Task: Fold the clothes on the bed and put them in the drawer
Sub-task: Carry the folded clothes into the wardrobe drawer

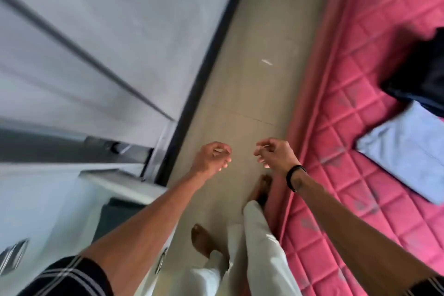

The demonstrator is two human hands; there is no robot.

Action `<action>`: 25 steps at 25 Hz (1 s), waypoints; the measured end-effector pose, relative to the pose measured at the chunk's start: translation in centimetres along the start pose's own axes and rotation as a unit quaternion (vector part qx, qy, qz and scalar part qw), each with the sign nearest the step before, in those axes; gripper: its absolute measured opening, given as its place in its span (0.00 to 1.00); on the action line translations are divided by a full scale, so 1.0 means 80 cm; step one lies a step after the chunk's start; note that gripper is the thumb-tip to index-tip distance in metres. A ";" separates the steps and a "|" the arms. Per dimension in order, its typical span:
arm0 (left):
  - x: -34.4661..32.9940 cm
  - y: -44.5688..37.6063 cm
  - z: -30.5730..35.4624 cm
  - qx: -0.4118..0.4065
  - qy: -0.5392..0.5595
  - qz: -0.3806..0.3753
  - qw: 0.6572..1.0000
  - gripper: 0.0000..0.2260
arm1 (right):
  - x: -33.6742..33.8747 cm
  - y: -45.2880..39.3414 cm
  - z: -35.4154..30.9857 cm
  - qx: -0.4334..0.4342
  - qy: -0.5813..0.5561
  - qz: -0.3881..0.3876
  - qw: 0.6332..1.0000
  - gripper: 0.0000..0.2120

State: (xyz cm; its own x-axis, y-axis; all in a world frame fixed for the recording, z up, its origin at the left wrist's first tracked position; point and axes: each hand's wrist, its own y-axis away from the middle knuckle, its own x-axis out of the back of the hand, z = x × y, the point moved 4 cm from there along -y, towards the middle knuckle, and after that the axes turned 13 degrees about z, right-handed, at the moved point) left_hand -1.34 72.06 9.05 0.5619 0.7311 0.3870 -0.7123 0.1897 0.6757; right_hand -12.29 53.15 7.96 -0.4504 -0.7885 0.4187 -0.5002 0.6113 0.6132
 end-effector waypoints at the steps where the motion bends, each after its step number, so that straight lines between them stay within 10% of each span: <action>1: -0.043 -0.006 0.027 -0.003 -0.024 -0.018 1.000 0.04 | 0.038 -0.015 0.018 -0.016 -0.020 0.023 0.999 0.07; 10: -0.475 0.003 0.177 -0.123 -0.248 -0.145 0.950 0.19 | 0.373 -0.100 0.265 -0.188 -0.072 0.244 0.949 0.04; 15: -0.611 -0.004 0.192 -0.179 -0.338 -0.168 0.908 0.35 | 0.482 -0.112 0.368 -0.274 0.015 0.426 0.862 0.26; 25: -0.692 -0.036 0.199 -0.076 -0.342 -0.186 0.918 0.32 | 0.548 -0.166 0.446 -0.328 -0.137 0.326 0.876 0.53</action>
State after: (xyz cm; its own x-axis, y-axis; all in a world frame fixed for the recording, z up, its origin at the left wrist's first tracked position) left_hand -23.64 20.61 -4.31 0.8736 0.0248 0.4860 -0.4392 0.4702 0.7655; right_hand -51.77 12.85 -5.77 -0.6882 -0.1856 0.7014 0.4218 0.6842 0.5949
